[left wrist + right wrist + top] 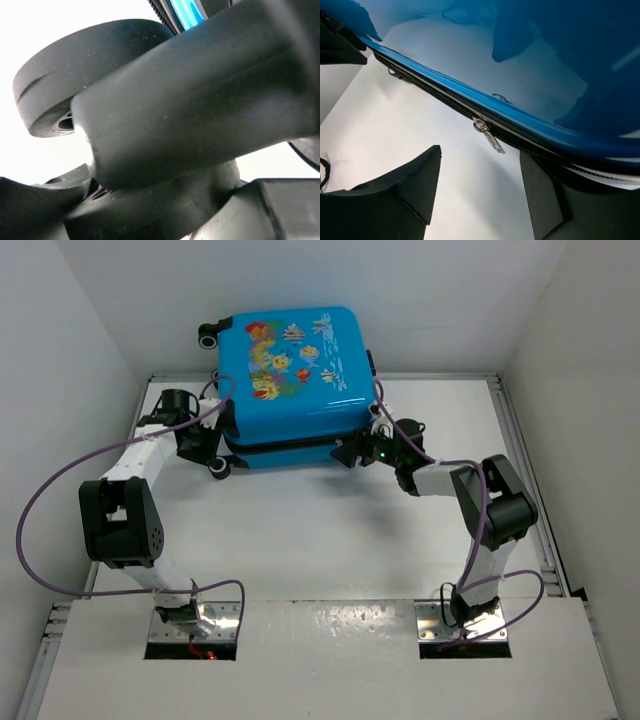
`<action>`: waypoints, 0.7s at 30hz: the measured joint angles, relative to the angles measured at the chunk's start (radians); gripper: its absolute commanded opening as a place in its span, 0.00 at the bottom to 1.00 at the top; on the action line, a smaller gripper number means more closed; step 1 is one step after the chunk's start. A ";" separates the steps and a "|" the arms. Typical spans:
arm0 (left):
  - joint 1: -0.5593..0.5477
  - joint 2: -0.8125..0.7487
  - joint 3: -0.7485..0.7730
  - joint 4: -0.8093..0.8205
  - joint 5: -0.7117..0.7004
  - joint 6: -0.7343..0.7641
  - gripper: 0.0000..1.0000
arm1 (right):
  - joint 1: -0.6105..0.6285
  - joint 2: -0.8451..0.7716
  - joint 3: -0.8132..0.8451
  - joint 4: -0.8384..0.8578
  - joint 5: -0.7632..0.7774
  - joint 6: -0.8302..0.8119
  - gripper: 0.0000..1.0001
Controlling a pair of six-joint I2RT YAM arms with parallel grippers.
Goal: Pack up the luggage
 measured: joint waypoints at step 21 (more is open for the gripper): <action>-0.001 0.003 0.000 0.009 -0.011 -0.018 0.00 | -0.007 0.078 0.084 0.056 -0.045 0.058 0.00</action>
